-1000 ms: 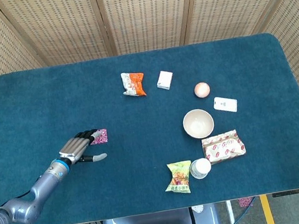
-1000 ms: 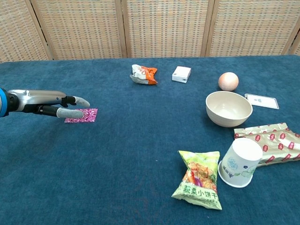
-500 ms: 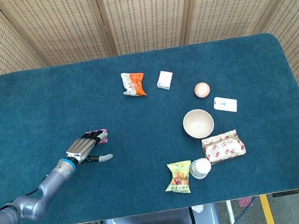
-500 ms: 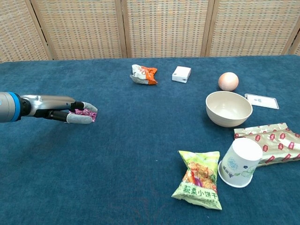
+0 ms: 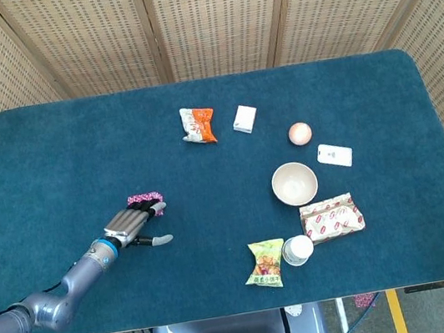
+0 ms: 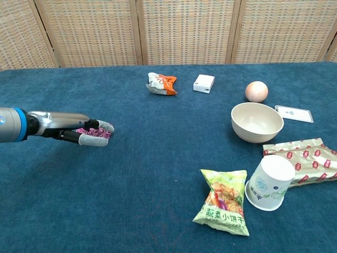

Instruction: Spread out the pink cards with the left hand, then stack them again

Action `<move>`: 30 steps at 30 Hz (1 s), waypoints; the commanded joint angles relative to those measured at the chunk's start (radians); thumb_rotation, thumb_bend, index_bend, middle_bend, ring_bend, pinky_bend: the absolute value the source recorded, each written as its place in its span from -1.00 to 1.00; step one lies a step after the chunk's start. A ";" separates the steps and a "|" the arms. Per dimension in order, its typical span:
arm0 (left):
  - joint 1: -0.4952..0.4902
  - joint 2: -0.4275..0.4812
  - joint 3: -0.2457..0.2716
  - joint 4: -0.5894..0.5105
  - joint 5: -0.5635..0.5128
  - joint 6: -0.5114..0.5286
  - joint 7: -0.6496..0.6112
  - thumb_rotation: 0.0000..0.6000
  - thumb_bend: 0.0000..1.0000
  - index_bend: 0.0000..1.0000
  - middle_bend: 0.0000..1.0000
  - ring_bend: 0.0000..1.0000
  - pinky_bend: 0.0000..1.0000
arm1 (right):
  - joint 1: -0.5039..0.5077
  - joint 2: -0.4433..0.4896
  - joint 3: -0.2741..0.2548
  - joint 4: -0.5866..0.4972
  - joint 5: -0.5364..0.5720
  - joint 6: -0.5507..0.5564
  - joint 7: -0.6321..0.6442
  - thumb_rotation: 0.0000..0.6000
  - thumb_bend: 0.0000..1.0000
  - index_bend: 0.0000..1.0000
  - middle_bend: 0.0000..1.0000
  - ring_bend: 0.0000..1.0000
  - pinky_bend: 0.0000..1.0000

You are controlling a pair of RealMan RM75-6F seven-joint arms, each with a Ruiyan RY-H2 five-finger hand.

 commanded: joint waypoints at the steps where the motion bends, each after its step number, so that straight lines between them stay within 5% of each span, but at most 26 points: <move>1: -0.001 0.007 0.009 -0.017 0.003 0.003 0.010 -0.83 -1.00 -0.90 -1.00 -1.00 -0.89 | -0.001 0.000 0.000 0.001 0.000 0.001 0.001 1.00 -0.71 -0.37 -0.44 -0.71 -0.83; 30: 0.001 0.093 0.092 -0.219 0.025 0.056 0.125 -0.83 -1.00 -0.90 -1.00 -1.00 -0.89 | -0.009 -0.006 0.001 0.012 -0.001 0.004 0.009 1.00 -0.71 -0.37 -0.44 -0.71 -0.83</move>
